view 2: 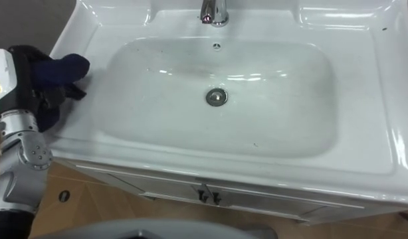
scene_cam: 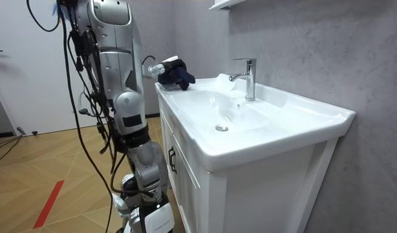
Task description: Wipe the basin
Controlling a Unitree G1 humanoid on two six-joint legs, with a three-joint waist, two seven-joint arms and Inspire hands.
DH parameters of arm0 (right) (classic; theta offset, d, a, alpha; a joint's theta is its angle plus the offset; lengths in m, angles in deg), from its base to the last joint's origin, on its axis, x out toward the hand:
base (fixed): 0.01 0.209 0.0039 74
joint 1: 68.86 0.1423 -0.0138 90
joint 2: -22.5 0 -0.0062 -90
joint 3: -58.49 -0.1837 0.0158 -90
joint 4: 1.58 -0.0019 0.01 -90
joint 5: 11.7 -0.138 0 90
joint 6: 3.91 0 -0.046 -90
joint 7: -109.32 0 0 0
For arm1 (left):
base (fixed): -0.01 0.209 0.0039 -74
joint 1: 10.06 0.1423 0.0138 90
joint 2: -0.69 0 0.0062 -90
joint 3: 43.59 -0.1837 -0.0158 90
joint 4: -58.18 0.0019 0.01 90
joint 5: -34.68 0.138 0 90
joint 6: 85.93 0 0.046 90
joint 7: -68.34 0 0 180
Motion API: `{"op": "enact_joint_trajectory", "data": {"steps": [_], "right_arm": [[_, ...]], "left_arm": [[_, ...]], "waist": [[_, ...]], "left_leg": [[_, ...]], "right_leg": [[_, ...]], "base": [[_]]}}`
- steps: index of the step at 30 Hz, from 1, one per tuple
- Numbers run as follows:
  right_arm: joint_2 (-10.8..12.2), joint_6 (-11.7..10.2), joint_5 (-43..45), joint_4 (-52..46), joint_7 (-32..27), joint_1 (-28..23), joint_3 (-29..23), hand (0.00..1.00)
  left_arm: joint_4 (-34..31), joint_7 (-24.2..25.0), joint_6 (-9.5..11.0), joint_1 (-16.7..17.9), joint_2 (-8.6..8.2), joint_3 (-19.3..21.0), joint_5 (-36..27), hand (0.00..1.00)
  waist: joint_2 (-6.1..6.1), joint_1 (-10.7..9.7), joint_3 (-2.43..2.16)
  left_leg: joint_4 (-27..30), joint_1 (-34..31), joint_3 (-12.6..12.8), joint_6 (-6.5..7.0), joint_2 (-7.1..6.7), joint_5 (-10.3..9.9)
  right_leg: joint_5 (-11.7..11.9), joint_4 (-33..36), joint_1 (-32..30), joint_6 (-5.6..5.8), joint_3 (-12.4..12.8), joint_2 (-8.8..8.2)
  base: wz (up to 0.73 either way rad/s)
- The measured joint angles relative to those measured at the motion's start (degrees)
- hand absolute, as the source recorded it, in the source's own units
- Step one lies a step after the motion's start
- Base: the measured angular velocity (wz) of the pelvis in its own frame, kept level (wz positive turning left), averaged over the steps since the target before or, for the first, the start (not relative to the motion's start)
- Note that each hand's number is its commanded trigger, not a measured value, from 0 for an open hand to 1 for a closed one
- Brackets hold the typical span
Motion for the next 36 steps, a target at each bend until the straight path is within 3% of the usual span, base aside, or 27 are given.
{"op": "enact_joint_trajectory", "data": {"steps": [3,4,5,6,14,28,36], "right_arm": [[0.00,-0.02,0.03,-0.23,0.09,0.22,-0.01,0.00],[0.00,-0.03,0.03,-0.23,0.16,0.28,-0.01,0.00],[0.00,-0.02,0.03,-0.19,0.29,0.45,-0.01,0.00],[0.00,0.02,0.02,-0.10,0.33,0.77,-0.01,0.00],[0.00,0.80,0.03,-0.11,0.27,1.19,0.00,0.00],[-0.09,1.09,0.32,0.01,0.97,1.31,-0.02,0.00],[-0.41,0.85,0.37,-0.07,0.92,1.39,0.08,0.00]], "left_arm": [[0.00,0.34,-0.29,0.02,0.00,0.00,0.10,1.00],[0.00,0.40,-0.36,0.03,0.00,0.00,0.11,0.86],[0.00,0.43,-0.50,0.07,0.00,0.00,0.13,0.53],[0.00,0.47,-0.89,0.09,0.00,0.00,0.14,0.00],[0.00,1.18,-2.77,0.14,0.01,0.01,0.14,0.00],[-0.08,1.39,-2.86,-0.46,0.64,0.06,4.06,0.00],[-0.29,1.45,-2.85,-2.44,0.71,0.07,4.41,0.00]], "waist": [[0.04,0.01,-0.02],[0.04,0.01,-0.03],[0.05,0.01,-0.03],[0.06,0.00,-0.04],[0.08,0.02,-0.02],[0.68,-0.59,0.16],[1.32,-0.40,0.36]], "left_leg": [[0.00,-0.03,0.11,0.00,-0.01,0.00],[0.00,-0.03,0.11,0.00,-0.01,0.00],[0.00,-0.04,0.12,0.00,-0.01,0.00],[0.01,-0.04,0.12,0.00,-0.01,0.00],[0.03,-0.11,-0.14,0.00,-0.05,0.00],[0.65,-0.94,-0.76,0.01,-0.38,0.01],[0.59,-1.48,-0.79,0.02,-0.43,0.01]], "right_leg": [[0.00,-0.02,0.04,0.00,-0.03,0.00],[0.00,-0.02,0.05,0.00,-0.04,0.00],[0.00,-0.01,0.06,0.00,-0.11,0.01],[0.00,0.01,0.08,0.00,-0.21,0.03],[-0.01,0.00,0.18,0.01,-0.59,-0.04],[-0.05,0.02,-0.15,0.19,-1.37,-0.47],[-0.02,0.08,-0.83,0.24,-1.24,-0.51]], "base": [[0.00],[0.00],[0.00],[0.00],[0.02],[0.01],[0.00]]}}
